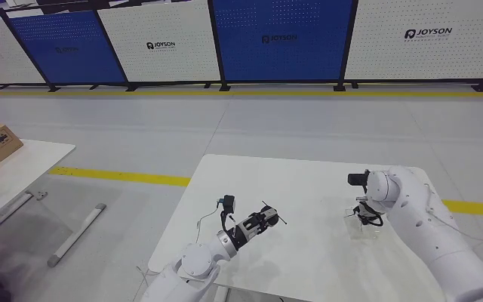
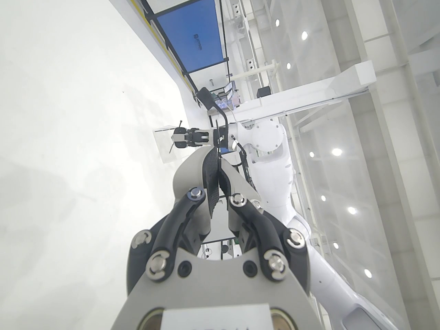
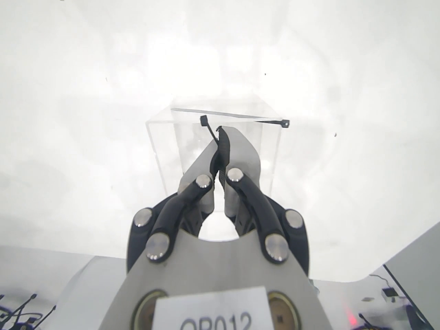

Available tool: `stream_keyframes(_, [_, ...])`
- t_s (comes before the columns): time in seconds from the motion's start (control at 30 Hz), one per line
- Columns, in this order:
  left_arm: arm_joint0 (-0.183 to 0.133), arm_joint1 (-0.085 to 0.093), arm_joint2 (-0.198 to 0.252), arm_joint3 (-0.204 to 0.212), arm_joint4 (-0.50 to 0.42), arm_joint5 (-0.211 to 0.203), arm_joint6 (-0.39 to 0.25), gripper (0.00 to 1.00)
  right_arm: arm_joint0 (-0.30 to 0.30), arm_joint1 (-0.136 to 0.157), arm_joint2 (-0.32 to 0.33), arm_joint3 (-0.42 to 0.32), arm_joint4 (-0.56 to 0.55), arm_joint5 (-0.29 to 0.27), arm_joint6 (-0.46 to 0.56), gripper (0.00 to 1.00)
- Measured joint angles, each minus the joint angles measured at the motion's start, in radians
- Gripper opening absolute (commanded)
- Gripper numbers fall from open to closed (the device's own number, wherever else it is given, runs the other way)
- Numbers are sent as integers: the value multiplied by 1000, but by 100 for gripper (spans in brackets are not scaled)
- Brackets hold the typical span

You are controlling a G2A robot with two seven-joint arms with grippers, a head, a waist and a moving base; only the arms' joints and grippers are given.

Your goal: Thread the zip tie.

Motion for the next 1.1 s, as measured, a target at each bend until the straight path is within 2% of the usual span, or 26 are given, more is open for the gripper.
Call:
stream_keyframes(0.17, [0, 0, 0, 0, 0, 0, 0, 0, -83, 55, 92, -147, -27, 28, -22, 0])
stream_keyframes(0.23, [0, 0, 0, 0, 0, 0, 0, 0, -120, 75, 125, -209, -56, 58, -20, 0])
stream_keyframes(0.33, [0, 0, 0, 0, 0, 0, 0, 0, -157, 90, 148, -278, -87, 82, -2, 0])
stream_keyframes(0.9, [0, 0, 0, 0, 0, 0, 0, 0, -161, 90, 152, -278, -86, 83, -11, 0])
stream_keyframes(1.0, [0, 0, 0, 0, 0, 0, 0, 0, -181, 98, 189, -296, -70, 71, -80, 0])
stream_keyframes(1.1, [0, 0, 0, 0, 0, 0, 0, 0, -223, 121, 266, -351, -41, 47, -132, 0])
